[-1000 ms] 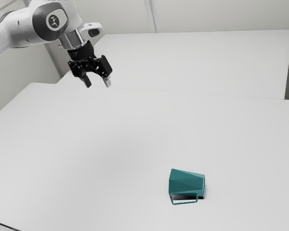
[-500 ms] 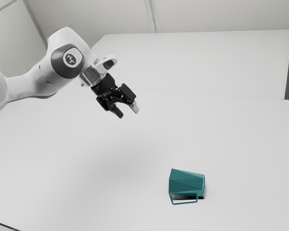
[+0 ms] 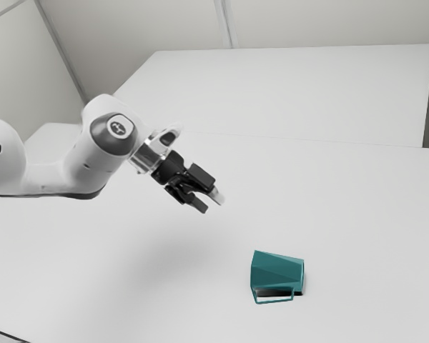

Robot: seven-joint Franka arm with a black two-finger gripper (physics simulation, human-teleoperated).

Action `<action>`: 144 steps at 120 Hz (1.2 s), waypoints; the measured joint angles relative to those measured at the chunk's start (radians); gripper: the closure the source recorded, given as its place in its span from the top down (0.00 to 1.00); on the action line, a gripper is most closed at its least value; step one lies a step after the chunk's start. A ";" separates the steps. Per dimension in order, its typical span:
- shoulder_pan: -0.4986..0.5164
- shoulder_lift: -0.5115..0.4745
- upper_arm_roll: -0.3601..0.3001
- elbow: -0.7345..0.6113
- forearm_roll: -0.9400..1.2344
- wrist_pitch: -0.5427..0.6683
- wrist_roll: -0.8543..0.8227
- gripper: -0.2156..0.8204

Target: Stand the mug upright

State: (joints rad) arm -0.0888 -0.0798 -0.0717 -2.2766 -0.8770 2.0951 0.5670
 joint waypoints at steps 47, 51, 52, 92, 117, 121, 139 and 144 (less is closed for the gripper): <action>0.001 0.011 -0.059 -0.125 -0.307 0.071 0.245 0.77; 0.000 0.012 -0.061 -0.131 -0.329 0.074 0.267 0.77; 0.000 0.012 -0.062 -0.132 -0.334 0.074 0.272 0.77; 0.000 0.028 -0.086 -0.177 -0.441 0.092 0.438 0.77; -0.021 0.051 -0.100 -0.190 -0.486 0.103 0.506 0.77; -0.027 0.055 -0.100 -0.190 -0.490 0.105 0.515 0.77; -0.048 0.080 -0.100 -0.190 -0.508 0.115 0.549 0.77; -0.054 0.086 -0.101 -0.190 -0.514 0.117 0.557 0.77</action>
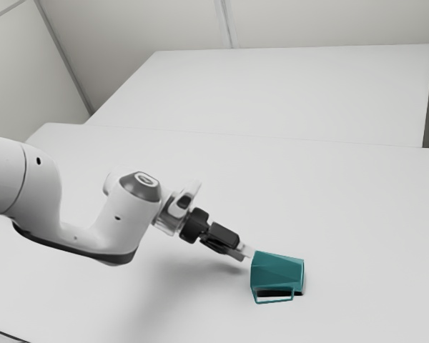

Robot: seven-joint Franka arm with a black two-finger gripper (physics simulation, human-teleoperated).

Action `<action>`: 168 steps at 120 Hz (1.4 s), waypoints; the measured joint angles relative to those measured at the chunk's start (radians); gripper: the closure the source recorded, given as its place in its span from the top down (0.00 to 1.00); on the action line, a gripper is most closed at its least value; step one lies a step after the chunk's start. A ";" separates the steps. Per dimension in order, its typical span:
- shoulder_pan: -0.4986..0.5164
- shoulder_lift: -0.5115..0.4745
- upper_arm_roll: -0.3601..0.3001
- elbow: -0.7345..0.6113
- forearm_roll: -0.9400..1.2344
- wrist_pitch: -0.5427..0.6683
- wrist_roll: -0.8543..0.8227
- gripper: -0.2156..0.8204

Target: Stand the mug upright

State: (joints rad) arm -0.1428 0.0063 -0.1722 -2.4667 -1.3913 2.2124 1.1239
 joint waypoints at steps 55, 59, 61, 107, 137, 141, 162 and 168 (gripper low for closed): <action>-0.031 0.031 0.001 0.005 -0.049 0.033 0.060 0.77; -0.036 0.032 0.001 0.006 -0.053 0.036 0.063 0.77; -0.039 0.032 0.001 0.006 -0.054 0.037 0.064 0.77; -0.103 0.033 0.000 0.006 -0.077 0.061 0.087 0.77; -0.125 0.034 0.000 0.006 -0.088 0.075 0.095 0.77; -0.129 0.034 0.000 0.006 -0.089 0.077 0.096 0.76; -0.138 0.034 0.000 0.006 -0.095 0.082 0.100 0.68; -0.137 0.034 0.000 0.006 -0.095 0.083 0.101 0.64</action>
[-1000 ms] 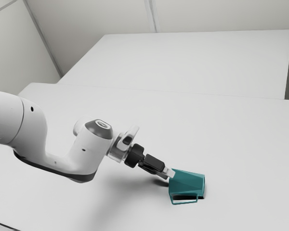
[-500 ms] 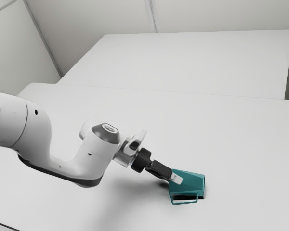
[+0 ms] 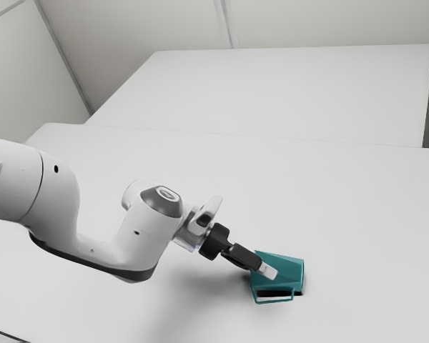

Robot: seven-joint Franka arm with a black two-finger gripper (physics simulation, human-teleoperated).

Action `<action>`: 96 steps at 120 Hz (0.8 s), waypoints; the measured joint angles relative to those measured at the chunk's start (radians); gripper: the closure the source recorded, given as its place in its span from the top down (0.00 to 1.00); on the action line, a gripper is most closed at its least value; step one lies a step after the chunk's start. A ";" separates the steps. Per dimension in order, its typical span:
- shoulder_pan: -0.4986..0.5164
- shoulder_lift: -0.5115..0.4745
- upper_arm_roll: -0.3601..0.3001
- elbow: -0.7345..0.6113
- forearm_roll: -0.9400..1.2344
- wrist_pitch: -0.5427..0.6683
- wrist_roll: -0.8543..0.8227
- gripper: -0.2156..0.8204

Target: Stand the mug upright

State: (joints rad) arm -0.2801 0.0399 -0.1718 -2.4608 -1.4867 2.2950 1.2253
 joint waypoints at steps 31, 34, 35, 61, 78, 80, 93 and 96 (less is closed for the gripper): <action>0.007 0.000 0.000 0.000 -0.001 0.005 0.004 0.48; 0.007 0.000 0.000 0.000 -0.001 0.005 0.004 0.47; 0.007 -0.001 0.000 0.000 -0.001 0.005 0.004 0.46; 0.004 -0.002 0.000 0.000 -0.001 0.008 0.006 0.29; -0.001 -0.004 0.000 0.000 -0.001 0.014 0.006 0.16; -0.001 -0.005 0.000 0.000 -0.001 0.015 0.006 0.15; -0.004 -0.011 0.000 0.001 -0.001 0.019 0.006 0.11; -0.005 -0.013 0.000 0.001 0.000 0.019 0.006 0.10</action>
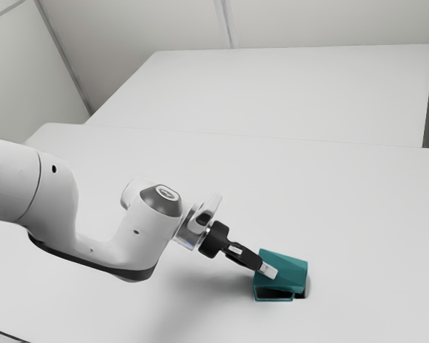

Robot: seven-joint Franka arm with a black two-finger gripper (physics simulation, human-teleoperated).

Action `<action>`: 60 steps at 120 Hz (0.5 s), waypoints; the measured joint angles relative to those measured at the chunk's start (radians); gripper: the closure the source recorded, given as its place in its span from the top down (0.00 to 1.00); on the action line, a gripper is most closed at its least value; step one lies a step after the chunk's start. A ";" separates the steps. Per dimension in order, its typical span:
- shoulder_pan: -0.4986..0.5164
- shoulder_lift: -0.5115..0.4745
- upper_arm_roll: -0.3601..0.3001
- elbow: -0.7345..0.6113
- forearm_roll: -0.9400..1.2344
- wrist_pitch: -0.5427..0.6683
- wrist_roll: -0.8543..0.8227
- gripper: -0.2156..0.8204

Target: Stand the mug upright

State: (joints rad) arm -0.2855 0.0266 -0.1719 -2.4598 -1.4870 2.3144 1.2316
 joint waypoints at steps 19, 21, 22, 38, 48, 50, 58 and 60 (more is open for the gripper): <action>-0.005 -0.034 0.000 0.004 0.010 0.007 -0.003 0.08; -0.006 -0.037 0.000 0.004 0.012 0.007 -0.003 0.08; -0.006 -0.039 0.001 0.004 0.014 0.007 -0.004 0.08; -0.006 -0.067 0.002 0.018 0.093 0.010 -0.017 0.07; 0.014 -0.080 0.002 0.035 0.186 0.008 -0.041 0.07; 0.020 -0.083 0.002 0.037 0.204 0.007 -0.046 0.07; 0.049 -0.089 0.002 0.047 0.281 0.005 -0.071 0.07; 0.056 -0.091 0.002 0.049 0.301 0.004 -0.079 0.07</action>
State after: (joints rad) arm -0.2291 -0.0644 -0.1699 -2.4108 -1.1855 2.3183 1.1529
